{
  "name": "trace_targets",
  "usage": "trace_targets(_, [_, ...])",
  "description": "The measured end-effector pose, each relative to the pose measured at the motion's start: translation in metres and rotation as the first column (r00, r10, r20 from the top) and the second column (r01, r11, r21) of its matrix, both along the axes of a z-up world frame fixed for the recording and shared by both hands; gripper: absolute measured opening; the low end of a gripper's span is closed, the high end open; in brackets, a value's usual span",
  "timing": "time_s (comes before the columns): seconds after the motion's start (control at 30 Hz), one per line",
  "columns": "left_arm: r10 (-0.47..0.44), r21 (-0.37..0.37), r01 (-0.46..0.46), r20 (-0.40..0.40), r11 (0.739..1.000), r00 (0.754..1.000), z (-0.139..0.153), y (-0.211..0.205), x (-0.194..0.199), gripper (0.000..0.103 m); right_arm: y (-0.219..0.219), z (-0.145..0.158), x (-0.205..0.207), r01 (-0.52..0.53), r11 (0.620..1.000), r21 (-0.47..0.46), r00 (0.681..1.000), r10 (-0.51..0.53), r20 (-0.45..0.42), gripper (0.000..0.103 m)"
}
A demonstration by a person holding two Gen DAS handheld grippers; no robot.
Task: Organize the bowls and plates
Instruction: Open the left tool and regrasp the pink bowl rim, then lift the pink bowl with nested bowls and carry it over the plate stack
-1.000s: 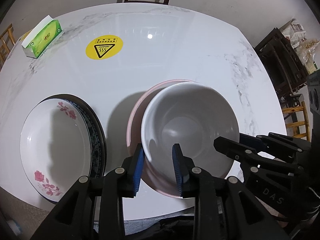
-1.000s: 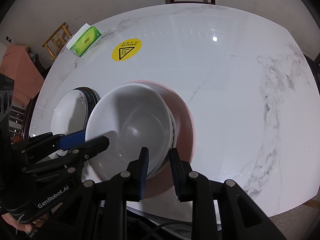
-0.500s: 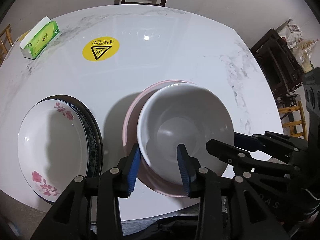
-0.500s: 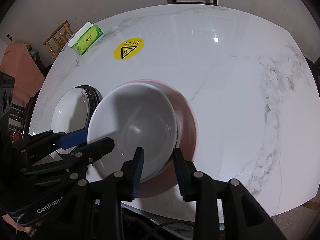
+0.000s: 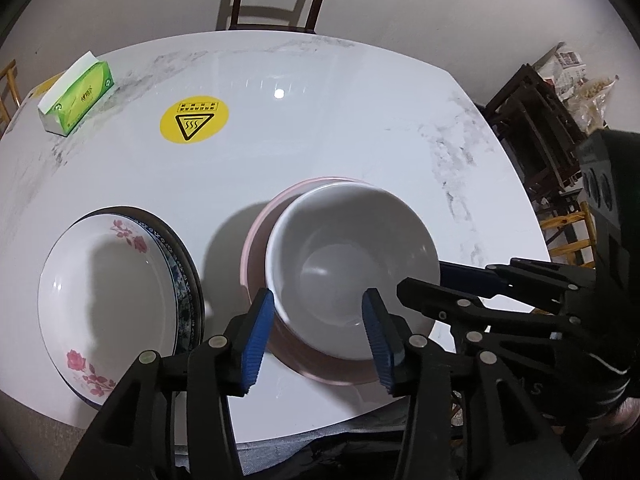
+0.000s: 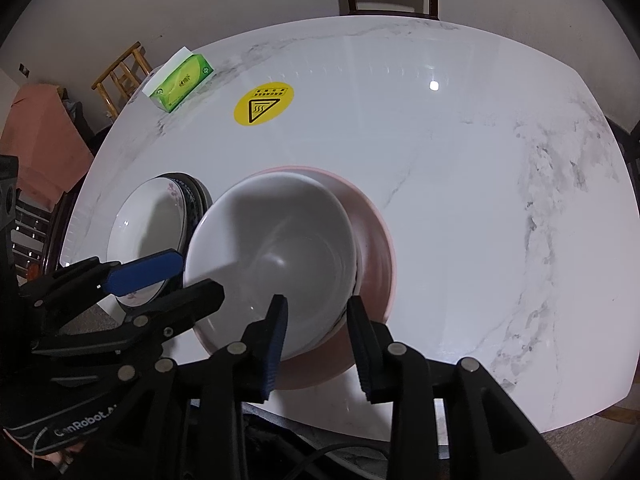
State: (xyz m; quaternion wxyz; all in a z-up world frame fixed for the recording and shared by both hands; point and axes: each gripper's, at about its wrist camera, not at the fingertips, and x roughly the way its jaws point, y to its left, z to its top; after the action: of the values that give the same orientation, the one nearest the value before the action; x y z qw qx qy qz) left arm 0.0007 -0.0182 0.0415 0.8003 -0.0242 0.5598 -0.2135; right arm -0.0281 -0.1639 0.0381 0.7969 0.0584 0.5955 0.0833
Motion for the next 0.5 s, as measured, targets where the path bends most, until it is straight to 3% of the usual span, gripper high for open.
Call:
trace_targets(0.2, [0.021,-0.014,-0.021,0.001,1.0,1.0,0.003,0.009,-0.004,0.043,-0.001,0.007,-0.004,-0.017,1.0,-0.008,1.0,0.017,0.01,0.032])
trace_targets(0.33, [0.062,-0.022,-0.062,-0.008,0.998,0.998,0.005,0.023,-0.003,0.043,-0.002,0.015,-0.007,-0.024,1.0,0.012,0.999,0.024,0.028,0.04])
trace_targets(0.5, [0.124,-0.035,-0.125,-0.033,0.992,0.992,0.002,0.042,0.0,0.043,-0.007,0.022,-0.011,-0.023,0.999,0.041,0.999,0.022,0.041,0.041])
